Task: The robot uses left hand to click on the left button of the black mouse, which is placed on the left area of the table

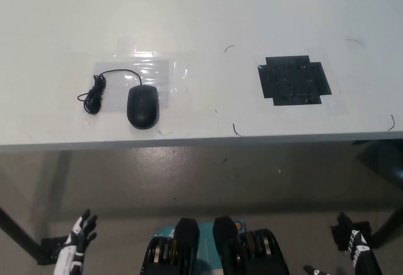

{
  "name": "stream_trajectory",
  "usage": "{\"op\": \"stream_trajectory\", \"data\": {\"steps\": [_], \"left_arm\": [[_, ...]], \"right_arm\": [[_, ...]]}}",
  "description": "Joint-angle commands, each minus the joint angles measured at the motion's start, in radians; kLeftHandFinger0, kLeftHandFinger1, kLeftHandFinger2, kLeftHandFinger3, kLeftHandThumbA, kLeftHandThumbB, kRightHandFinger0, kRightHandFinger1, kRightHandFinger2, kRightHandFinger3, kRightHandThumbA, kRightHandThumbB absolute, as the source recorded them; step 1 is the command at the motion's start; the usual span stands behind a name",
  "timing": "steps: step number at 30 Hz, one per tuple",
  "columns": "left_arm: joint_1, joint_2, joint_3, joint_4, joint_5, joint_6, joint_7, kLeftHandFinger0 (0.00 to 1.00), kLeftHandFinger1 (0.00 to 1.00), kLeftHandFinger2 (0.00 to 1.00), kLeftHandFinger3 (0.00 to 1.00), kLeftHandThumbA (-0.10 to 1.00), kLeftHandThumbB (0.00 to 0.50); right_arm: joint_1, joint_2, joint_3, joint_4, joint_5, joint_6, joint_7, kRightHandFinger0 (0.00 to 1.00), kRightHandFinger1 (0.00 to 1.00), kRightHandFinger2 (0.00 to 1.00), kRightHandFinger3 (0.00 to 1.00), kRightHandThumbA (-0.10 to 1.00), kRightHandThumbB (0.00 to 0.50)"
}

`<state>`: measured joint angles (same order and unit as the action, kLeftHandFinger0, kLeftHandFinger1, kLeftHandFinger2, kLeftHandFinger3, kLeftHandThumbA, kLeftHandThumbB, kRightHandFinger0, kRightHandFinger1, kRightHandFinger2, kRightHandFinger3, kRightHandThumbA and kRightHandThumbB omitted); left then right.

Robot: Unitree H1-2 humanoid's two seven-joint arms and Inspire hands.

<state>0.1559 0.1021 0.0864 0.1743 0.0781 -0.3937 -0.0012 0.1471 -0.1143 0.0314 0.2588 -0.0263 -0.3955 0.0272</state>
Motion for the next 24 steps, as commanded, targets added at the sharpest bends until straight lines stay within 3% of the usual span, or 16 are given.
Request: {"op": "stream_trajectory", "data": {"steps": [1,5,7,9,10,11,13,14,17,18,19,20,21,22,23,24], "left_arm": [[0.014,0.053,0.037,-0.096,0.016,-0.047,0.021,1.0,1.0,1.0,1.0,1.0,0.166],[0.01,0.128,0.073,-0.215,0.028,0.039,-0.008,1.0,1.0,1.0,1.0,1.0,0.195],[-0.004,0.212,0.081,-0.304,-0.005,0.127,-0.068,1.0,1.0,1.0,1.0,1.0,0.208],[-0.029,0.311,0.089,-0.392,-0.037,0.219,-0.131,1.0,1.0,1.0,1.0,1.0,0.167],[-0.045,0.37,0.101,-0.447,-0.042,0.274,-0.157,0.98,0.9,0.96,1.0,1.0,0.17],[-0.073,0.434,0.111,-0.497,-0.048,0.309,-0.185,0.78,0.7,0.75,1.0,1.0,0.162],[-0.101,0.488,0.113,-0.546,-0.076,0.381,-0.206,0.67,0.56,0.64,1.0,1.0,0.197],[-0.138,0.551,0.118,-0.584,-0.116,0.439,-0.237,0.46,0.4,0.54,1.0,1.0,0.21],[-0.251,0.711,0.112,-0.609,-0.225,0.531,-0.322,0.33,0.3,0.47,1.0,1.0,0.273],[-0.279,0.742,0.106,-0.604,-0.253,0.544,-0.342,0.33,0.28,0.46,1.0,1.0,0.275],[-0.346,0.795,0.091,-0.593,-0.308,0.591,-0.389,0.62,0.24,0.35,1.0,1.0,0.3],[-0.392,0.83,0.08,-0.583,-0.35,0.624,-0.421,0.72,0.23,0.33,1.0,1.0,0.307],[-0.449,0.862,0.058,-0.572,-0.372,0.667,-0.456,0.75,0.19,0.26,1.0,1.0,0.331],[-0.532,0.888,0.023,-0.536,-0.397,0.681,-0.512,0.6,0.05,0.1,1.0,1.0,0.324],[-0.568,0.885,0.006,-0.512,-0.405,0.675,-0.532,0.45,0.0,0.01,1.0,1.0,0.313],[-0.625,0.874,-0.021,-0.481,-0.401,0.676,-0.553,0.28,0.0,0.0,1.0,1.0,0.273]], "right_arm": [[-0.035,-0.016,0.018,-0.013,-0.007,-0.075,0.018,1.0,1.0,1.0,1.0,1.0,0.169],[-0.041,-0.015,0.026,0.004,-0.01,-0.075,0.014,1.0,1.0,1.0,1.0,1.0,0.18],[-0.038,-0.012,0.02,0.008,0.005,-0.075,0.019,1.0,1.0,1.0,1.0,1.0,0.18],[-0.038,-0.011,0.015,0.014,0.012,-0.075,0.02,1.0,1.0,1.0,1.0,1.0,0.187],[-0.038,-0.012,0.015,0.016,0.012,-0.075,0.021,1.0,1.0,1.0,1.0,1.0,0.186],[-0.036,-0.015,0.014,0.018,0.009,-0.075,0.017,1.0,1.0,1.0,1.0,1.0,0.183],[-0.035,-0.016,0.012,0.021,0.005,-0.075,0.014,1.0,1.0,1.0,1.0,1.0,0.182],[-0.033,-0.016,0.01,0.023,0.009,-0.075,0.016,1.0,1.0,1.0,1.0,1.0,0.184],[-0.031,-0.016,0.008,0.024,0.014,-0.075,0.018,1.0,1.0,1.0,1.0,1.0,0.178],[-0.031,-0.016,0.008,0.023,0.014,-0.075,0.019,1.0,1.0,1.0,1.0,1.0,0.179],[-0.03,-0.015,0.007,0.024,0.013,-0.075,0.016,1.0,1.0,1.0,1.0,1.0,0.177],[-0.03,-0.014,0.007,0.023,0.011,-0.075,0.014,1.0,1.0,1.0,1.0,1.0,0.177],[-0.028,-0.014,0.008,0.022,0.005,-0.075,0.009,1.0,1.0,1.0,1.0,1.0,0.175],[-0.026,-0.013,0.008,0.021,0.006,-0.075,0.01,1.0,1.0,1.0,1.0,1.0,0.172],[-0.022,-0.013,0.007,0.019,0.007,-0.075,0.009,1.0,1.0,1.0,1.0,1.0,0.172],[-0.02,-0.012,0.005,0.02,0.009,-0.075,0.009,1.0,1.0,1.0,1.0,1.0,0.176]]}}
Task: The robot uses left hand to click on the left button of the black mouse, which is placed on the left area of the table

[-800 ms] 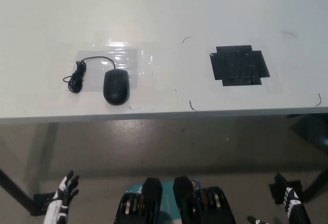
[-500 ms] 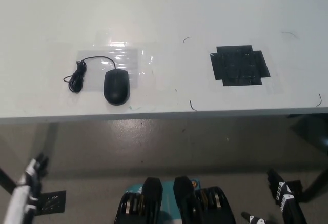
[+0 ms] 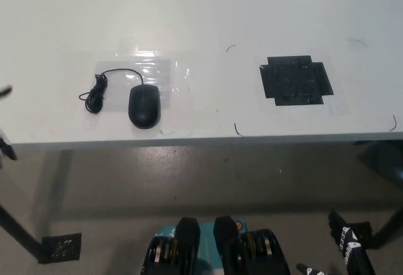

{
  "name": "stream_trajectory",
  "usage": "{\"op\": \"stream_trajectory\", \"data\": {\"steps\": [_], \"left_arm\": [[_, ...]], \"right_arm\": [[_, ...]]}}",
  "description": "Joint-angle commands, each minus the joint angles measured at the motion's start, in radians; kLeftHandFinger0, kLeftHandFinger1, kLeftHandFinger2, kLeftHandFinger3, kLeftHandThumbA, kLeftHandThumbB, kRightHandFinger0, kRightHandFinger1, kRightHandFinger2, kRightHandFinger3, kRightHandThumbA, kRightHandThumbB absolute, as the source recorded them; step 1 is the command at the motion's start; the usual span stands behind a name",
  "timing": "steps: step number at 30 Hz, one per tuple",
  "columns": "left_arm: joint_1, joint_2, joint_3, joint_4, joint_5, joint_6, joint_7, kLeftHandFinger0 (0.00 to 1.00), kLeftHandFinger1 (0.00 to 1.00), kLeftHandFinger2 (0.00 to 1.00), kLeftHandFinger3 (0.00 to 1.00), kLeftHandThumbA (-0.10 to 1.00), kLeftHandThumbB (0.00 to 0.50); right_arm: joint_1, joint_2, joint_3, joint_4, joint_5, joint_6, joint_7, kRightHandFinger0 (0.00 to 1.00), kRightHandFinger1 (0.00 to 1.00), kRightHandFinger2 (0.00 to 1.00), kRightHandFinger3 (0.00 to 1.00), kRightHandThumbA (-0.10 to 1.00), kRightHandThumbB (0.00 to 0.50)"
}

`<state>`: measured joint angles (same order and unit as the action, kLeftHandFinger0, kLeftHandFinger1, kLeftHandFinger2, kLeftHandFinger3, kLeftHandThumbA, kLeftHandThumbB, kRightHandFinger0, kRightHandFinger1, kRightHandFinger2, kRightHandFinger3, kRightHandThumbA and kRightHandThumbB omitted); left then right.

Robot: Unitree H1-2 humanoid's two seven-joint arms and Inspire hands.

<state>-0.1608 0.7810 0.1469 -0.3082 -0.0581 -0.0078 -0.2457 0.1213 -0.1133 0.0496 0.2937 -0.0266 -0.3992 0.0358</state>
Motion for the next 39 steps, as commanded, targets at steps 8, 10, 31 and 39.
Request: {"op": "stream_trajectory", "data": {"steps": [8,10,31,39], "left_arm": [[-0.588,0.094,-0.245,0.16,-0.228,0.476,-0.383,0.0,0.0,0.0,1.0,1.0,0.2],[-0.642,0.079,-0.31,0.26,-0.258,0.478,-0.385,0.0,0.0,0.0,1.0,1.0,0.299],[-1.141,-0.066,-0.856,0.987,-0.092,0.478,-0.653,0.0,0.0,0.28,1.0,1.0,0.37],[-1.23,-0.151,-0.894,1.132,0.026,0.478,-0.705,0.0,0.0,0.13,1.0,1.0,0.365]], "right_arm": [[0.013,-0.015,-0.012,-0.016,0.009,-0.071,0.001,1.0,1.0,1.0,1.0,1.0,0.144],[0.014,-0.015,-0.013,-0.015,0.007,-0.071,-0.001,1.0,1.0,1.0,1.0,1.0,0.135],[0.016,-0.021,-0.024,-0.012,0.016,-0.071,0.01,1.0,1.0,1.0,1.0,1.0,0.165],[0.009,-0.025,-0.025,-0.021,0.024,-0.071,0.019,1.0,1.0,1.0,1.0,1.0,0.148]]}}
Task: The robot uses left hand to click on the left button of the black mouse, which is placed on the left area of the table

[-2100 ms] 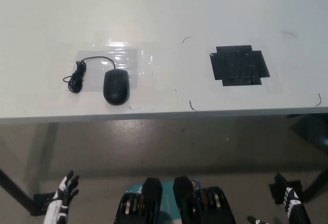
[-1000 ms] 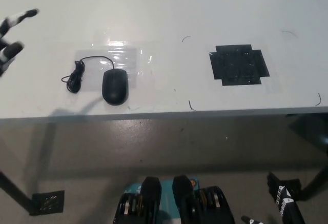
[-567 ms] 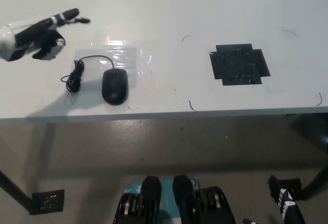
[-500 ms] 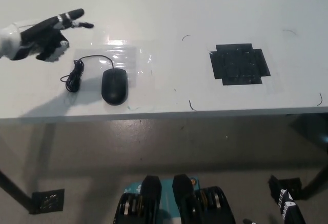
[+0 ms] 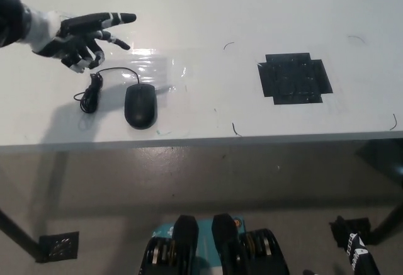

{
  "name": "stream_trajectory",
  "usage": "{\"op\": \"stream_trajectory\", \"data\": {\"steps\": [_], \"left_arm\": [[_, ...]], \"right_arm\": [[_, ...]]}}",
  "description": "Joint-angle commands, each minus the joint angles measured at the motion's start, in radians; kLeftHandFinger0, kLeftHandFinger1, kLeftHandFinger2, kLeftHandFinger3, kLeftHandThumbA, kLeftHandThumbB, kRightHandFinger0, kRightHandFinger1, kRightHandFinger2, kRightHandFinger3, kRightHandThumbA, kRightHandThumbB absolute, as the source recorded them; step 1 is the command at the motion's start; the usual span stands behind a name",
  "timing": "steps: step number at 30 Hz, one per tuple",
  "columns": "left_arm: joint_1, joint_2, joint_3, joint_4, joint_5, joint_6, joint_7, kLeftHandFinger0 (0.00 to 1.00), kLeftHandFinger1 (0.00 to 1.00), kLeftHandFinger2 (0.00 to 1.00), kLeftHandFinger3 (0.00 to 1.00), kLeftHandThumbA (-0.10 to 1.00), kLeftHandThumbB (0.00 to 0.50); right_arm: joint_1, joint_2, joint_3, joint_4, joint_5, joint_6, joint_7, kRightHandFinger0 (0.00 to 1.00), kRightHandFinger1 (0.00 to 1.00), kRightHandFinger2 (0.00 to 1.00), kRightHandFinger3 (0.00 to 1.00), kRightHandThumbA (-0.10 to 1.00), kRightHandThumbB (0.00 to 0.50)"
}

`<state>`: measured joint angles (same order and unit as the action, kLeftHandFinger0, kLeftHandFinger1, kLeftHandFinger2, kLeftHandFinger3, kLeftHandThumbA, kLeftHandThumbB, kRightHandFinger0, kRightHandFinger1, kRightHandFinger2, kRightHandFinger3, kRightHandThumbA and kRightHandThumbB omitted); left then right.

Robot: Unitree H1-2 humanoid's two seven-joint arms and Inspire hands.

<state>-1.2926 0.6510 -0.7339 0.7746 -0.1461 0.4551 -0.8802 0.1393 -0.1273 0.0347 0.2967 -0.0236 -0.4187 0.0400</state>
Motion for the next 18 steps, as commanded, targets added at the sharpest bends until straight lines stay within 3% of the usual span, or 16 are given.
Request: {"op": "stream_trajectory", "data": {"steps": [1,8,9,10,12,13,14,15,16,18], "left_arm": [[-0.105,-0.03,-0.015,0.063,0.128,0.015,-0.074,0.0,0.0,0.1,1.0,1.0,0.368],[-0.12,-0.072,-0.02,0.121,0.211,-0.019,-0.072,0.0,0.0,0.03,1.0,1.0,0.408],[-0.113,-0.072,-0.026,0.114,0.238,-0.067,-0.05,0.0,0.05,0.23,1.0,1.0,0.407],[-0.107,-0.074,-0.024,0.107,0.254,-0.079,-0.042,0.0,0.1,0.36,1.0,1.0,0.402],[-0.104,-0.079,-0.022,0.109,0.263,-0.081,-0.058,0.0,0.11,0.4,1.0,1.0,0.382],[-0.098,-0.084,-0.029,0.121,0.275,-0.107,-0.067,0.0,0.14,0.5,1.0,1.0,0.365],[-0.094,-0.086,-0.028,0.124,0.281,-0.118,-0.066,0.0,0.16,0.52,1.0,1.0,0.363],[-0.087,-0.097,-0.013,0.146,0.278,-0.103,-0.073,0.0,0.11,0.47,1.0,1.0,0.353],[-0.078,-0.104,-0.009,0.139,0.287,-0.056,-0.055,0.0,0.1,0.44,1.0,1.0,0.379],[-0.071,-0.107,-0.005,0.145,0.297,-0.049,-0.071,0.0,0.09,0.41,1.0,1.0,0.409]], "right_arm": [[-0.01,-0.011,-0.011,-0.025,0.023,-0.051,0.016,1.0,1.0,1.0,1.0,1.0,0.148],[-0.016,-0.014,-0.01,-0.026,0.025,-0.051,0.019,1.0,1.0,1.0,1.0,1.0,0.154],[-0.016,-0.015,-0.011,-0.026,0.03,-0.051,0.024,1.0,1.0,1.0,1.0,1.0,0.156],[-0.018,-0.017,-0.012,-0.025,0.035,-0.051,0.029,1.0,1.0,1.0,1.0,1.0,0.157],[-0.02,-0.018,-0.013,-0.025,0.037,-0.051,0.031,1.0,1.0,1.0,1.0,1.0,0.162],[-0.019,-0.018,-0.012,-0.028,0.036,-0.051,0.031,1.0,1.0,1.0,1.0,1.0,0.162],[-0.019,-0.018,-0.012,-0.03,0.035,-0.051,0.031,1.0,1.0,1.0,1.0,1.0,0.161],[-0.019,-0.017,-0.013,-0.032,0.032,-0.051,0.031,1.0,1.0,1.0,1.0,1.0,0.16],[-0.019,-0.017,-0.013,-0.033,0.03,-0.051,0.03,1.0,1.0,1.0,1.0,1.0,0.159],[-0.021,-0.019,-0.012,-0.031,0.028,-0.051,0.034,1.0,1.0,1.0,1.0,1.0,0.156]]}}
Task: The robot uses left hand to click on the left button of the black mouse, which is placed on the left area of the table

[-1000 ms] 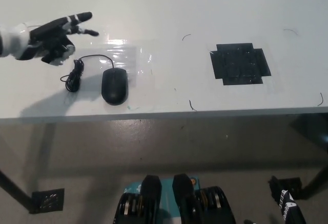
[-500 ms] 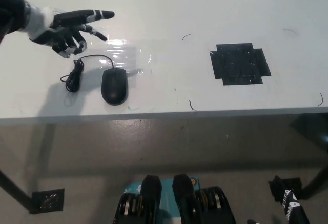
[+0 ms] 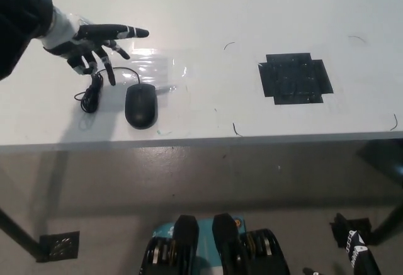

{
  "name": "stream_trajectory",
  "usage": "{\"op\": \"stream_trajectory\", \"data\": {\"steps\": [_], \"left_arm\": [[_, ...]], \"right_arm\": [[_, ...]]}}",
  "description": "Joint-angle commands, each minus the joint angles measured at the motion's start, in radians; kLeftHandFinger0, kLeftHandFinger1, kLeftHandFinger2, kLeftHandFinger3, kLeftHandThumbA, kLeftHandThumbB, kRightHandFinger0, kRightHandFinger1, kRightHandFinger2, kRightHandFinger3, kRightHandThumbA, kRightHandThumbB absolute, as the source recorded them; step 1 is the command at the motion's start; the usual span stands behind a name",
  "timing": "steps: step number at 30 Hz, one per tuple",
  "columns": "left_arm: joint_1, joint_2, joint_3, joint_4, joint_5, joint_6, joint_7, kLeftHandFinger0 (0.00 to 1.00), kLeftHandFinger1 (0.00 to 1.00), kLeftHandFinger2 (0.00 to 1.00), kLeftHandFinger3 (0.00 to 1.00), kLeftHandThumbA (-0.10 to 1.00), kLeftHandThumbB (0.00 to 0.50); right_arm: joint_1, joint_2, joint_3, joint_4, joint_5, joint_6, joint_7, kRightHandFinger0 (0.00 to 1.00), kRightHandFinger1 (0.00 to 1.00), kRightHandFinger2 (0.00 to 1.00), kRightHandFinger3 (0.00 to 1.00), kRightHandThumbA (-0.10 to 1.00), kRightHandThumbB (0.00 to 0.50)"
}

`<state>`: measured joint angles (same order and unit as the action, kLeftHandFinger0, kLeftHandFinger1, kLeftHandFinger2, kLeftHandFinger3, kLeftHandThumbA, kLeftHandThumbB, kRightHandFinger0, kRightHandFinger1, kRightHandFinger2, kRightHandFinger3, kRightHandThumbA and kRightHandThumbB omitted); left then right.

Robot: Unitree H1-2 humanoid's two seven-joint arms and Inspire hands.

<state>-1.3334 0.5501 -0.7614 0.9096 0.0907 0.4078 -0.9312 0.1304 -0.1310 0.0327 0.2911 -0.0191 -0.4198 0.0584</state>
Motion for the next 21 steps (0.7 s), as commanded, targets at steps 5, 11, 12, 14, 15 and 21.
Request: {"op": "stream_trajectory", "data": {"steps": [5,11,12,14,15,21], "left_arm": [[-0.035,-0.026,0.014,0.061,0.1,-0.062,-0.041,0.0,0.23,0.59,1.0,1.0,0.417],[-0.049,-0.057,0.039,0.123,0.116,-0.08,-0.048,0.0,0.13,0.48,1.0,1.0,0.432],[-0.046,-0.058,0.039,0.116,0.123,-0.1,-0.043,0.0,0.16,0.49,1.0,1.0,0.429],[-0.045,-0.064,0.043,0.122,0.132,-0.102,-0.042,0.0,0.14,0.45,1.0,1.0,0.415],[-0.045,-0.071,0.048,0.128,0.133,-0.083,-0.041,0.0,0.13,0.45,1.0,1.0,0.416],[-0.048,-0.101,0.053,0.152,0.166,-0.031,-0.068,0.0,0.29,0.61,1.0,1.0,0.421]], "right_arm": [[-0.014,-0.016,-0.014,-0.032,0.03,-0.05,0.021,1.0,1.0,1.0,1.0,1.0,0.146],[-0.024,-0.019,-0.016,-0.024,0.02,-0.05,0.018,1.0,1.0,1.0,1.0,1.0,0.162],[-0.026,-0.02,-0.016,-0.021,0.025,-0.05,0.023,1.0,1.0,1.0,1.0,1.0,0.161],[-0.024,-0.018,-0.014,-0.026,0.024,-0.05,0.023,1.0,1.0,1.0,1.0,1.0,0.15],[-0.023,-0.016,-0.014,-0.03,0.024,-0.05,0.023,1.0,1.0,1.0,1.0,1.0,0.15],[-0.021,-0.016,-0.014,-0.025,0.041,-0.05,0.039,1.0,1.0,1.0,1.0,1.0,0.154]]}}
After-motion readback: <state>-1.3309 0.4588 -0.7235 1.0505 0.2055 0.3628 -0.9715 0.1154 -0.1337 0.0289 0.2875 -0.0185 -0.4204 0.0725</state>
